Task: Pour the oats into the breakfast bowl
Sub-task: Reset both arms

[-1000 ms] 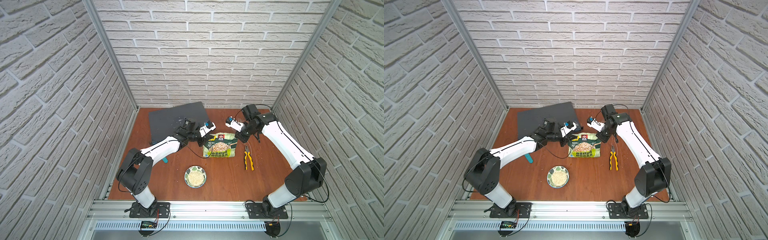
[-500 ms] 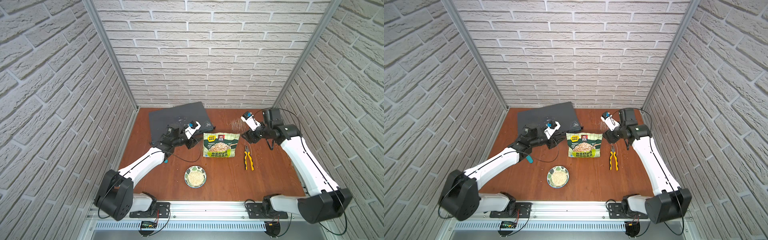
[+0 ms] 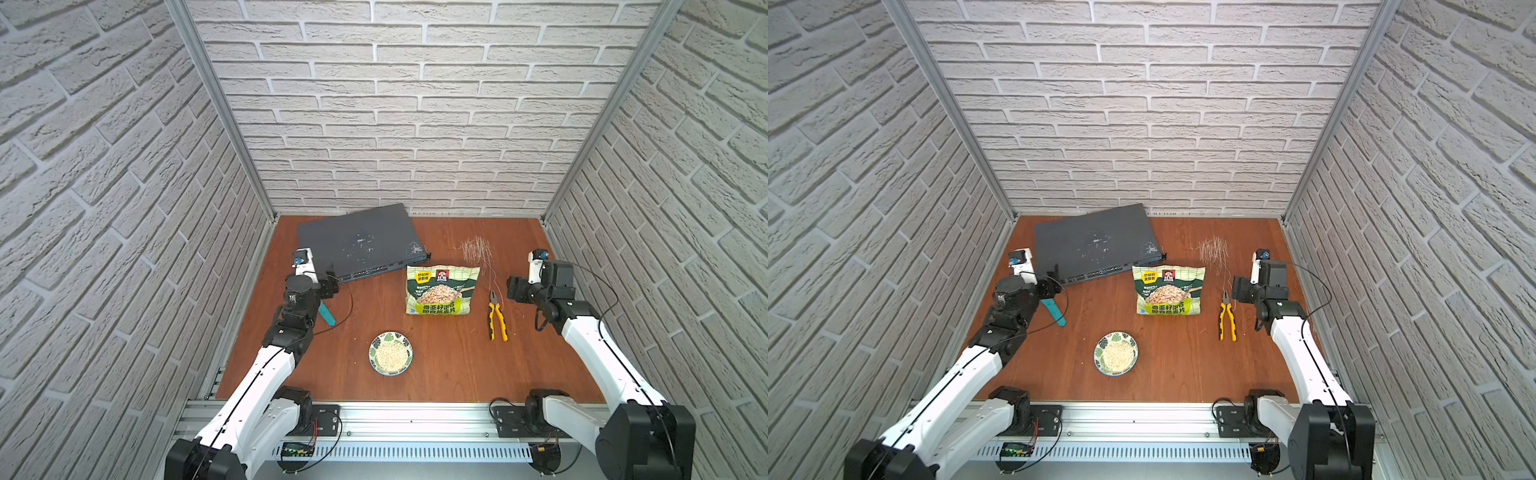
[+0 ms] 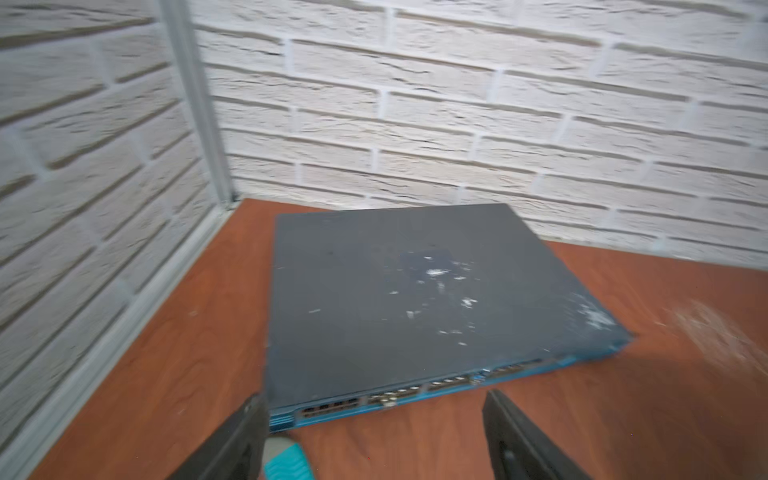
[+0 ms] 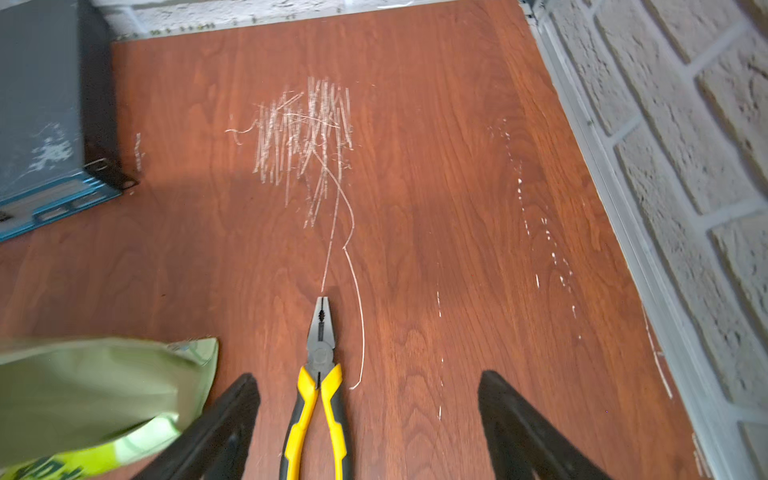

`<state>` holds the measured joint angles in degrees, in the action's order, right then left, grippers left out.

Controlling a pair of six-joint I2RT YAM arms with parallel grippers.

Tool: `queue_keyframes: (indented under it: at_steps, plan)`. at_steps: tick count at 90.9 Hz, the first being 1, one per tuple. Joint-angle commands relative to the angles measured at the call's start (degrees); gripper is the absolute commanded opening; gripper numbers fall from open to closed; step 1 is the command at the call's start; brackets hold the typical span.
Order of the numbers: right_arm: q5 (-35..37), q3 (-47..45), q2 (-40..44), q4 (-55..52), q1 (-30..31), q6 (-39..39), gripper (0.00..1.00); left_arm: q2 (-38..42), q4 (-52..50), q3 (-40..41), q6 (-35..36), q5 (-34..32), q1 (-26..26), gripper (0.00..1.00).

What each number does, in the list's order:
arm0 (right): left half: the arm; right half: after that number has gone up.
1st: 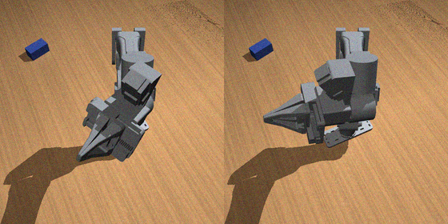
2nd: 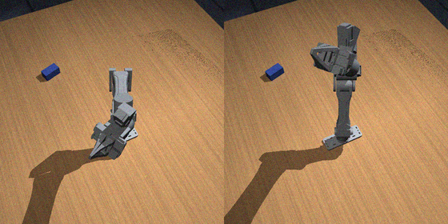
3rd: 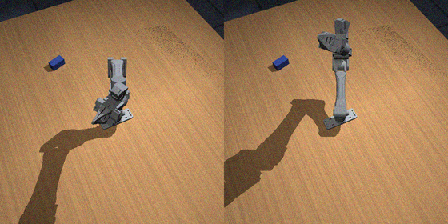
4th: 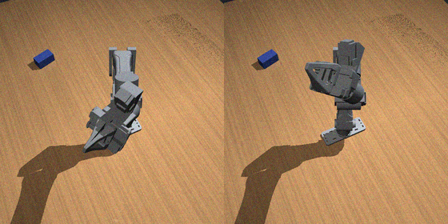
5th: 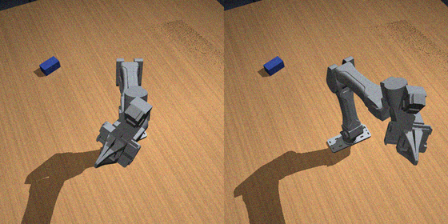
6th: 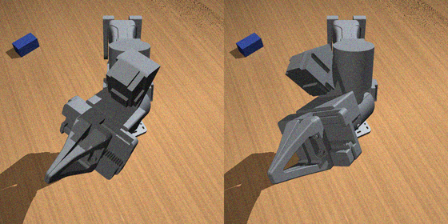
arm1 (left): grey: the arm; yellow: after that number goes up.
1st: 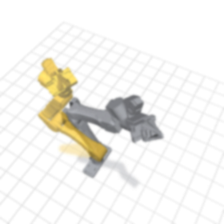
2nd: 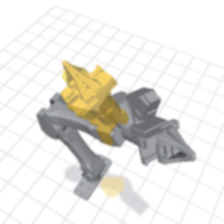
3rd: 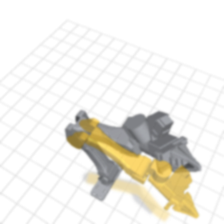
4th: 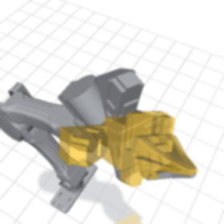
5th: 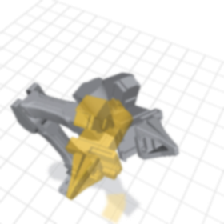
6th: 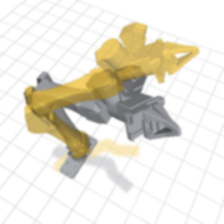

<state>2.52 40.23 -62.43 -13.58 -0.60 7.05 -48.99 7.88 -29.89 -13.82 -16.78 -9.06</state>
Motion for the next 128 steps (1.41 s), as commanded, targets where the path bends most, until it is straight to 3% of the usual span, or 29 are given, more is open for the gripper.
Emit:
queue_keyframes:
  at_steps: [1, 12, 28, 44, 61, 79, 101, 119, 128]
  plan:
    - [5.82, -6.06, 1.4, 17.2, -0.2, 8.48, 0.9, 1.14, -3.91, 1.48, -6.19, -12.31, 2.38, 0.84]
    - [8.43, -13.07, -2.76, 32.12, -0.19, 8.3, 0.94, 1.28, -2.62, 3.82, -6.32, -13.44, 5.15, 0.87]
    - [6.61, -14.53, -10.2, 45.24, -0.21, 3.46, 1.0, 1.82, -0.91, 6.33, -5.49, -11.3, 8.9, 0.89]
    - [4.69, -15.02, -13.98, 49.18, -0.31, 0.6, 0.99, 0.2, 5.24, 8.92, -3.51, -7.88, 12.35, 0.98]
    - [0.81, -22.3, -22.49, 69.6, -0.18, -0.88, 0.99, -5.81, 15.68, 11.81, -2.01, -3.57, 14.32, 0.98]
    - [-2.15, -16.44, -25.64, 60.9, 0.57, -3.11, 0.99, -14.88, 27.87, 12.62, 1.06, 2.1, 15.44, 0.98]
    - [-1.82, -16.29, -25.84, 61.18, 0.73, -3.12, 0.99, -26.47, 39.11, 11.81, 5.63, 12.1, 16.84, 0.98]
    - [-1.59, -16.3, -25.81, 61.05, 0.94, -3.22, 0.99, -39.66, 43.78, 7.9, 7.85, 19.07, 17.17, 0.98]
    - [-1.46, -16.29, -25.81, 61.04, 1.03, -3.35, 0.99, -39.37, 40.55, 6.72, 9.13, 17.9, 16.01, 0.98]
